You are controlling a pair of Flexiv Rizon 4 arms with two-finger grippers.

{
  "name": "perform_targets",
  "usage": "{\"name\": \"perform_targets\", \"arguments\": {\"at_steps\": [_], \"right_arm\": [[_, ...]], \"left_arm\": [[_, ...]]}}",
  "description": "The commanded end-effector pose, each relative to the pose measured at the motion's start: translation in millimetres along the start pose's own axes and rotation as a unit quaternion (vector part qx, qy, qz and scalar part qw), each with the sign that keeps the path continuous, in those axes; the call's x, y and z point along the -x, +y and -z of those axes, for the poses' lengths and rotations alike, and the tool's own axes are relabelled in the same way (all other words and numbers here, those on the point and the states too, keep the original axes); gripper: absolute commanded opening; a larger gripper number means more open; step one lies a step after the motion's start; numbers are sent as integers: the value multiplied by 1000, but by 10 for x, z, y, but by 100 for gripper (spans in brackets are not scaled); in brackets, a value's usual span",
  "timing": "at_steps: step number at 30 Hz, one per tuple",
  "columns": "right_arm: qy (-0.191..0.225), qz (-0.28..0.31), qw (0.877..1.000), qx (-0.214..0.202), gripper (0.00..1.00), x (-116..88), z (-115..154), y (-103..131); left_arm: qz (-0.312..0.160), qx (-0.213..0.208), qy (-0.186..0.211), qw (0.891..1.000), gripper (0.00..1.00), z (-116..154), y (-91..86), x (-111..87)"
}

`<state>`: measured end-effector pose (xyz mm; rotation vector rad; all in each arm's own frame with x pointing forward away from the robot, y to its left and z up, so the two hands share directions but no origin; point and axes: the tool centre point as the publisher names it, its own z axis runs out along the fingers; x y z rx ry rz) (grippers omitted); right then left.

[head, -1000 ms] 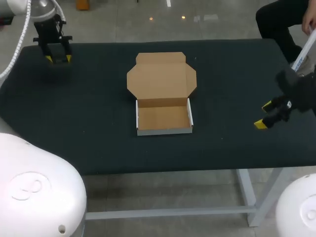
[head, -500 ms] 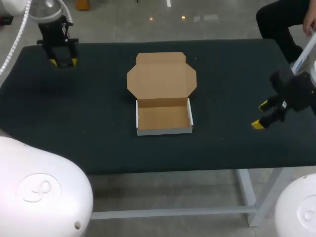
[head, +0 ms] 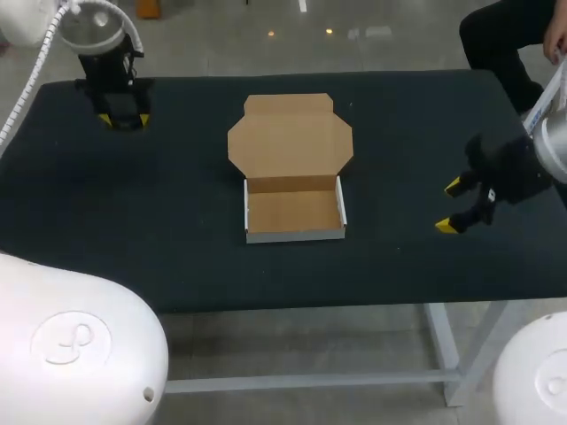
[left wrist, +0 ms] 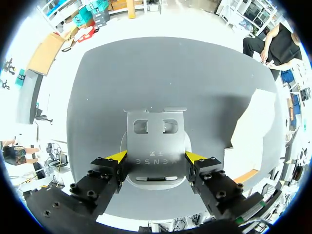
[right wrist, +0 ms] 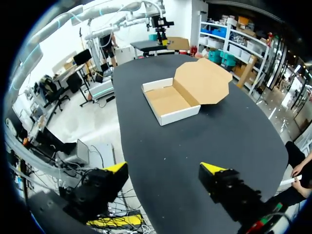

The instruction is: Assemble the packaging by folding the flat box into shape, placing the metal phone stand inside, and closing the box properly

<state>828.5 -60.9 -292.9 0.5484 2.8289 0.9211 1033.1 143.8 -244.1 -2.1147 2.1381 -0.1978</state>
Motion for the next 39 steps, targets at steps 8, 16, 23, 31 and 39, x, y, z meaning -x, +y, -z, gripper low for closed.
{"name": "perform_targets", "arguments": {"at_steps": [8,16,23,31,39], "right_arm": [[41,31,998,21,100,95,-233,-40],[41,31,998,21,100,95,-233,-40],[41,31,998,21,100,95,-233,-40],[41,31,998,21,100,95,-233,-40],[41,31,998,21,100,95,-233,-40]], "left_arm": [[-1,-45,-2,999,0,67,99,-46],[0,-46,-4,999,0,141,186,-132],[-2,-50,-4,999,0,227,252,-275],[-12,-39,-12,999,0,240,294,-494],[-42,-35,-9,998,0,324,354,-877]]}}
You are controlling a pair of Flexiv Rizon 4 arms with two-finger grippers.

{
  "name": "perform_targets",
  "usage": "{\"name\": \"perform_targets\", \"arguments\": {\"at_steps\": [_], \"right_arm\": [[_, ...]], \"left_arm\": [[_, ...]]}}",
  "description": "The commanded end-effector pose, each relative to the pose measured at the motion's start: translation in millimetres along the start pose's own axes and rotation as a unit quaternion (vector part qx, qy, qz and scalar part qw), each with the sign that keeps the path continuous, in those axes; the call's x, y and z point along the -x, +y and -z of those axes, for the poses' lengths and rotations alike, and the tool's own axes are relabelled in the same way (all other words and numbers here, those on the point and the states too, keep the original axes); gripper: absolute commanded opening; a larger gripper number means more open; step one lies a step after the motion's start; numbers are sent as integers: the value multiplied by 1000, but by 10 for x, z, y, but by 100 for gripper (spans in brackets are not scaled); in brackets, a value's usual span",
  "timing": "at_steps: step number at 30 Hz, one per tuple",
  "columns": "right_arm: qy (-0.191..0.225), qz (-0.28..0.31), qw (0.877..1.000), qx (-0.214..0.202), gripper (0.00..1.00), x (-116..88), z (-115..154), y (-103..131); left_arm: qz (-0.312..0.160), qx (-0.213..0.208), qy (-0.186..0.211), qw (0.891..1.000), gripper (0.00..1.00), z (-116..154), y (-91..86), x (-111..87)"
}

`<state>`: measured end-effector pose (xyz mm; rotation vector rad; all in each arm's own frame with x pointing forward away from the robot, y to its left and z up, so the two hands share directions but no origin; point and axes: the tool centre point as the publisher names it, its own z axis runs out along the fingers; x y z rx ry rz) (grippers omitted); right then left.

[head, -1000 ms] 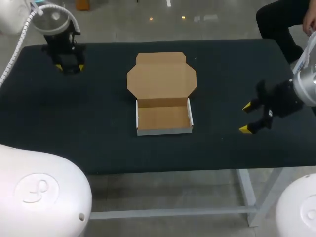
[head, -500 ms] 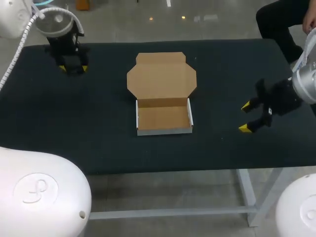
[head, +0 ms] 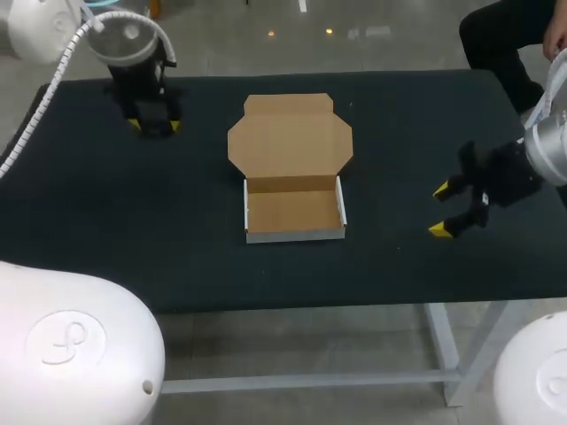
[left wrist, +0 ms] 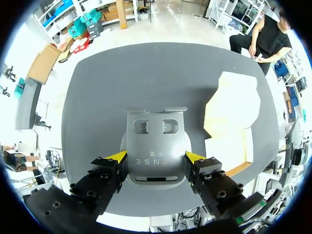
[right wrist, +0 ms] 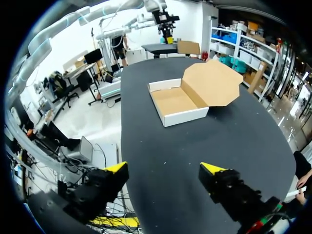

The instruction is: Assemble the packaging by folding the flat box into shape, placing the metal phone stand inside, and closing the box properly

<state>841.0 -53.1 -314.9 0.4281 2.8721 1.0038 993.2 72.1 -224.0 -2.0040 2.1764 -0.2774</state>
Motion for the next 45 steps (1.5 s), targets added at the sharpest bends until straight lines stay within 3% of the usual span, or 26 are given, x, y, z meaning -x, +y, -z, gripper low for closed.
{"name": "perform_targets", "arguments": {"at_steps": [1,9,26,39,45], "right_arm": [[3,1,1000,2,100,6,15,-7],[3,1,1000,2,100,6,15,-7],[3,1,1000,2,100,6,15,-7],[3,1,1000,2,100,6,15,-7],[3,1,1000,2,100,6,15,-7]], "left_arm": [[-9,0,-14,1000,0,70,0,-196],[-38,-7,2,999,0,180,112,-414],[-89,-5,24,996,0,271,540,-886],[-106,-2,20,994,0,118,895,-1438],[-111,-13,19,994,0,32,938,-1659]]}}
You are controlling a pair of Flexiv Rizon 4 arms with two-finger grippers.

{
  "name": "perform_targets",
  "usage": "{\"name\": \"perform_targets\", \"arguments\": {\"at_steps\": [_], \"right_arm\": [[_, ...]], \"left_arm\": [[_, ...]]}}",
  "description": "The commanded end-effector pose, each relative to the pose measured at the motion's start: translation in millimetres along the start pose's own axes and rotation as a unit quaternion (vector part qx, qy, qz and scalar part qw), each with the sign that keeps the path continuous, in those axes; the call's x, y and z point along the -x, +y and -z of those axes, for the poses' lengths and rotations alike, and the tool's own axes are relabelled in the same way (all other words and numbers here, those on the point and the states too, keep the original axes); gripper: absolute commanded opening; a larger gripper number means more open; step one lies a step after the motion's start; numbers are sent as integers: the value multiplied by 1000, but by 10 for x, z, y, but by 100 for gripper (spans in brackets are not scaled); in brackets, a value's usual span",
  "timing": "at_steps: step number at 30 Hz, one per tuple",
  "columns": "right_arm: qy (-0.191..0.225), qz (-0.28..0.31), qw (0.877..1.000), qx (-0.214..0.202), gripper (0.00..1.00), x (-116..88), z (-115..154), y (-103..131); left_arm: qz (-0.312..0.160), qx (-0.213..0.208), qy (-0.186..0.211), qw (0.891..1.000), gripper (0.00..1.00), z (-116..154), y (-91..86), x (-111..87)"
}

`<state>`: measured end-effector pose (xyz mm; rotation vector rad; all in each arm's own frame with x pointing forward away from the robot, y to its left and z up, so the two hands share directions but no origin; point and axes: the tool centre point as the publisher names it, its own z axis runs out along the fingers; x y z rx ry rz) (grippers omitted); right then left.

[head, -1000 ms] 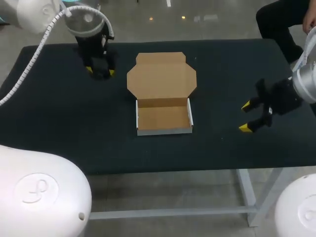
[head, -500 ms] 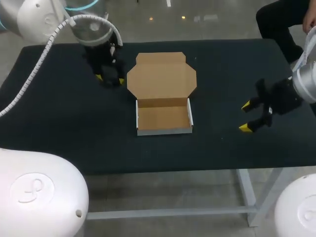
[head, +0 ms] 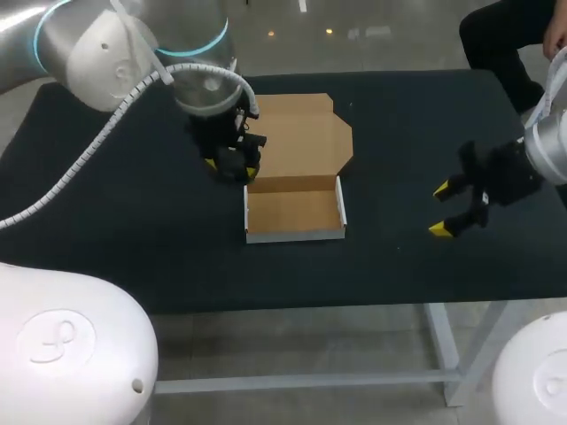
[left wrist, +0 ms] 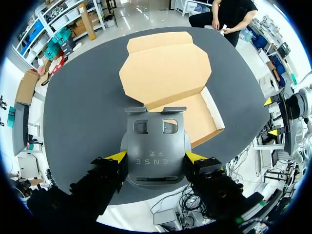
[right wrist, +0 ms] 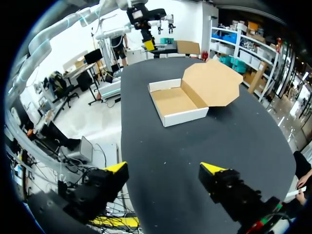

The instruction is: Assemble the packaging by folding the flat box into shape, placing the metal phone stand inside, and closing the box properly

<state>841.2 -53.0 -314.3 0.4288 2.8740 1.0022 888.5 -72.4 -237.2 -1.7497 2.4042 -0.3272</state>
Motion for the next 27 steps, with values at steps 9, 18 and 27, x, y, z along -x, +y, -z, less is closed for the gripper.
{"name": "perform_targets", "arguments": {"at_steps": [9,18,27], "right_arm": [[2,1,1000,3,100,4,11,-12],[2,1,1000,3,100,4,11,-12],[2,1,1000,3,100,4,11,-12]], "left_arm": [[-6,-10,-6,1000,0,-264,-83,-313],[-18,-10,0,1000,0,-536,-149,-586],[-34,-17,8,999,0,-743,-152,-768]]}}
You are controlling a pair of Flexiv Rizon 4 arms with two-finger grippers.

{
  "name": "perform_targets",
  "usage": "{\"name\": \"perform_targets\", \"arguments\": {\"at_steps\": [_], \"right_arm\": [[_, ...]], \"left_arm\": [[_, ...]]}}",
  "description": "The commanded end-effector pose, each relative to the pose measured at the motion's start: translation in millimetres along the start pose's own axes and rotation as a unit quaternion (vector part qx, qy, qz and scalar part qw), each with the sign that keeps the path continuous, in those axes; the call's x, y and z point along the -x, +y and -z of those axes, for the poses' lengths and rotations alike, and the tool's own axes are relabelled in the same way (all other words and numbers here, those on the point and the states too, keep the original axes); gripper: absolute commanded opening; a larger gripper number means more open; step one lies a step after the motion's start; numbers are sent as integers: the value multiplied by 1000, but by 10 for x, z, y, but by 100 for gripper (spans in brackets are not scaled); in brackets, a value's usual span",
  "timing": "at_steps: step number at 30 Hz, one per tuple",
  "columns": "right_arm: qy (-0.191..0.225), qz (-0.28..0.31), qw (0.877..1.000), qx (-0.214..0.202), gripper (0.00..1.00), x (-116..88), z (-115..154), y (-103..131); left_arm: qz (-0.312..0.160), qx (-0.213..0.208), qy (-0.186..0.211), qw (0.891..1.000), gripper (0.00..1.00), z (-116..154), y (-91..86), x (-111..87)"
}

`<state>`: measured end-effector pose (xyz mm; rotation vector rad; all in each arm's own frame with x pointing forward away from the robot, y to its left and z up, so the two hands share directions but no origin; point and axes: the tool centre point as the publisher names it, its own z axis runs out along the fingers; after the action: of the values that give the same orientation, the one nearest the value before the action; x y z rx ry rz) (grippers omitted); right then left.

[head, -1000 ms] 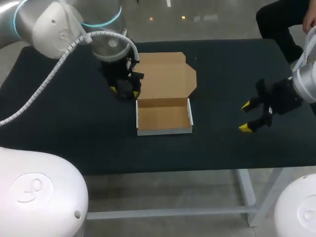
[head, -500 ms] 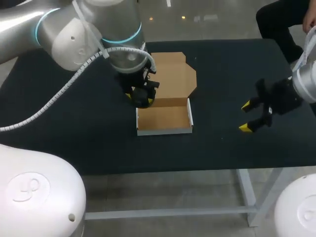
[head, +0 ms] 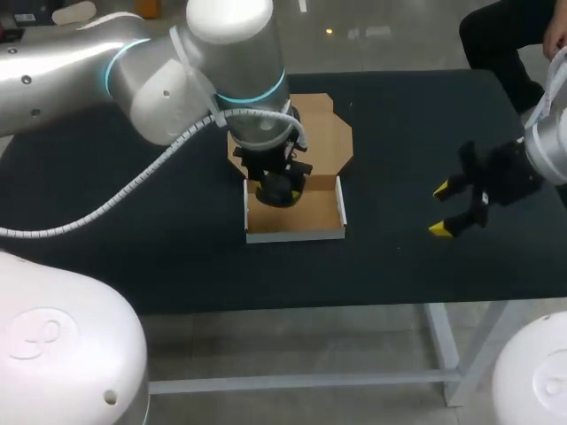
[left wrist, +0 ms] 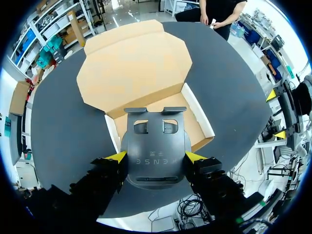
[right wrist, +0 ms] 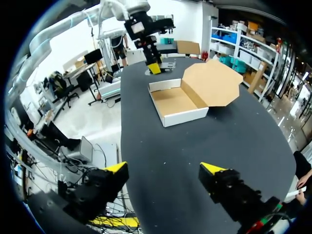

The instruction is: Assemble the packaging by folding the flat box into shape, placing the metal phone stand inside, and closing the box properly

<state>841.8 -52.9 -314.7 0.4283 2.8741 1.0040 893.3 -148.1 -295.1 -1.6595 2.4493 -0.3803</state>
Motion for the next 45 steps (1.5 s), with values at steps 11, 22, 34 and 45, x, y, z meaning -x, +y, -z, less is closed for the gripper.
{"name": "perform_targets", "arguments": {"at_steps": [11,22,34,45], "right_arm": [[2,1,1000,3,100,-2,16,-11],[2,1,1000,3,100,-2,16,-11],[2,1,1000,3,100,-2,16,-11],[2,1,1000,3,100,-2,16,-11]], "left_arm": [[-15,-7,2,1000,0,-357,-123,-157],[-15,-3,4,1000,0,-628,-184,-171],[-1,3,11,1000,0,-937,-231,-44],[-2,10,9,1000,0,-1096,-216,-46]]}}
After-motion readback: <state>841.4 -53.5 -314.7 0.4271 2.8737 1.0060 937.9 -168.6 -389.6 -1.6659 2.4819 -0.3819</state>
